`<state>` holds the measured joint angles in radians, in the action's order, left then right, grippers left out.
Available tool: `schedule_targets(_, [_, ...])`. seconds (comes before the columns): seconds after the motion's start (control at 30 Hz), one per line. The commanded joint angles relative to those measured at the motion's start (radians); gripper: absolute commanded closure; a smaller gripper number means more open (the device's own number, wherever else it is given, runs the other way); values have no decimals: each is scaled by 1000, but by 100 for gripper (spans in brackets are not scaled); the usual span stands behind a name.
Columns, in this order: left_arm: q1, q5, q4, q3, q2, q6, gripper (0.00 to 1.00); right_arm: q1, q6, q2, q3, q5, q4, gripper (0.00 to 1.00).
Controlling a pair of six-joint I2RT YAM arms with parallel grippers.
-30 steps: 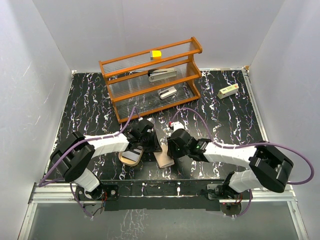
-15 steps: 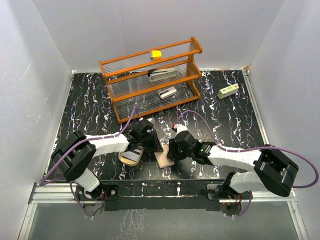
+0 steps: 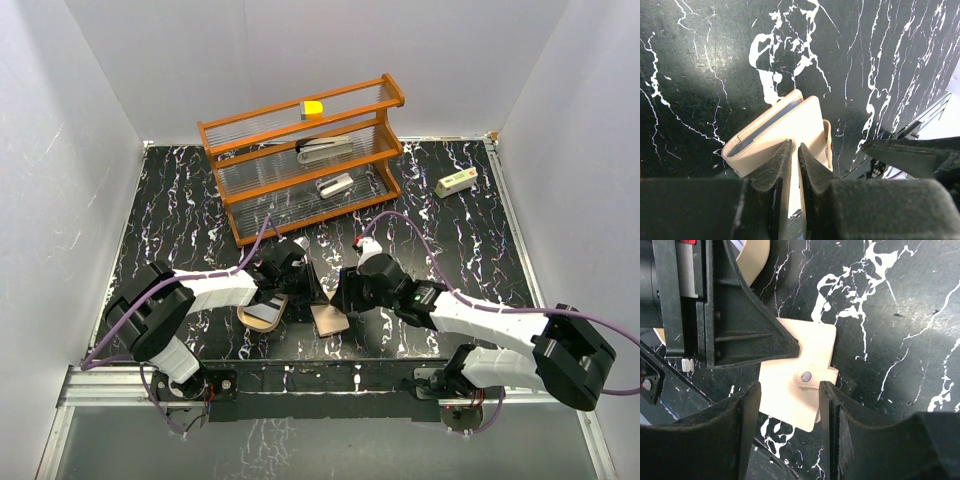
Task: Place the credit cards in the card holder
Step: Close the card holder at the center of the board.
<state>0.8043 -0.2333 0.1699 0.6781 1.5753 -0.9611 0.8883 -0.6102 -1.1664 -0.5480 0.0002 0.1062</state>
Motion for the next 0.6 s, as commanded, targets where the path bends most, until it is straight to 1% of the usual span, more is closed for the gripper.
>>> schedule_targets(0.0, [11,-2,-68,-34,41,14,90,-30,30,6,-30,-4,-27,51])
schedule_targets(0.13, [11,3,-75,-34,37,16,90,-56,33,-32,-27,-28,-53,55])
schedule_targets(0.33, [12,11,-89,-34,37,20,90,-75,18,-85,-16,-106,-122,57])
schedule_targets(0.43, [11,19,-90,-42,31,18,90,-76,22,-97,-20,-128,-129,64])
schedule_targets(0.57, [12,28,-104,-31,39,16,90,-77,30,-132,-21,-152,-151,69])
